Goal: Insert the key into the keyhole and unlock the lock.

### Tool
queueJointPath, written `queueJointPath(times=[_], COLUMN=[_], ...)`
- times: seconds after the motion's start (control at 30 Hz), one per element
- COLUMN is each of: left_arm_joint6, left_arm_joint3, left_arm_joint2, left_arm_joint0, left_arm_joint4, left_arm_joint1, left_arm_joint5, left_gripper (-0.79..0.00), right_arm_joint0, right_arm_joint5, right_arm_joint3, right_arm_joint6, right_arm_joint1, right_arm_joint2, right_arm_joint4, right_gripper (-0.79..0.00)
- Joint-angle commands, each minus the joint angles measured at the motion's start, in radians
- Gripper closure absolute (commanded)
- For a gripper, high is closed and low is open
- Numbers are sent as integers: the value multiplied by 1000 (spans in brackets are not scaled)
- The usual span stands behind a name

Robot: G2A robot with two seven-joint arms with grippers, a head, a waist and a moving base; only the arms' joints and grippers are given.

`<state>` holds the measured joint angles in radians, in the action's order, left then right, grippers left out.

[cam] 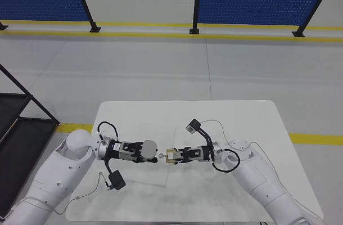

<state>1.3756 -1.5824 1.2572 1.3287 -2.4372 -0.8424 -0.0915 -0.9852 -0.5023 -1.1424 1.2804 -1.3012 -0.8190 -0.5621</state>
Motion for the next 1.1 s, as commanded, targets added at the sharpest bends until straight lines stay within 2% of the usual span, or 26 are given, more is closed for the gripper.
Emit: queueJointPath(times=[0.0,0.33,0.43,0.53,0.63,0.8,0.87,1.03,1.07], left_arm_joint6=[84,97,63,-65,-216,-547,-568,-569,-569], left_arm_joint3=[34,45,50,32,-10,-3,21,46,48], left_arm_joint2=[-14,-15,-30,-98,-161,-194,-230,-386,-397], left_arm_joint0=[-4,-12,-6,-13,-23,-55,-47,-101,-108], left_arm_joint4=[147,179,326,504,762,1107,1226,1326,1329], left_arm_joint1=[-1,-2,2,28,62,119,132,177,180], left_arm_joint5=[-167,-189,-290,-419,-570,-900,-921,-921,-921], left_gripper=[-785,-785,-785,-785,-785,-785,-785,-785,-785], right_arm_joint0=[-1,-2,-2,-2,-2,-2,-2,-2,-2], right_arm_joint5=[0,-2,-2,-2,-2,-2,-2,-2,-2], right_arm_joint3=[0,2,2,2,2,2,2,2,2], right_arm_joint6=[-3,-12,-12,-12,-12,-12,-12,-12,-12], right_arm_joint1=[0,0,0,0,0,0,0,0,0], right_arm_joint2=[-1,-3,-3,-3,-3,-3,-3,-3,-3], right_arm_joint4=[2,7,7,7,7,7,7,7,7], right_gripper=[0,0,0,0,0,0,0,0,0])
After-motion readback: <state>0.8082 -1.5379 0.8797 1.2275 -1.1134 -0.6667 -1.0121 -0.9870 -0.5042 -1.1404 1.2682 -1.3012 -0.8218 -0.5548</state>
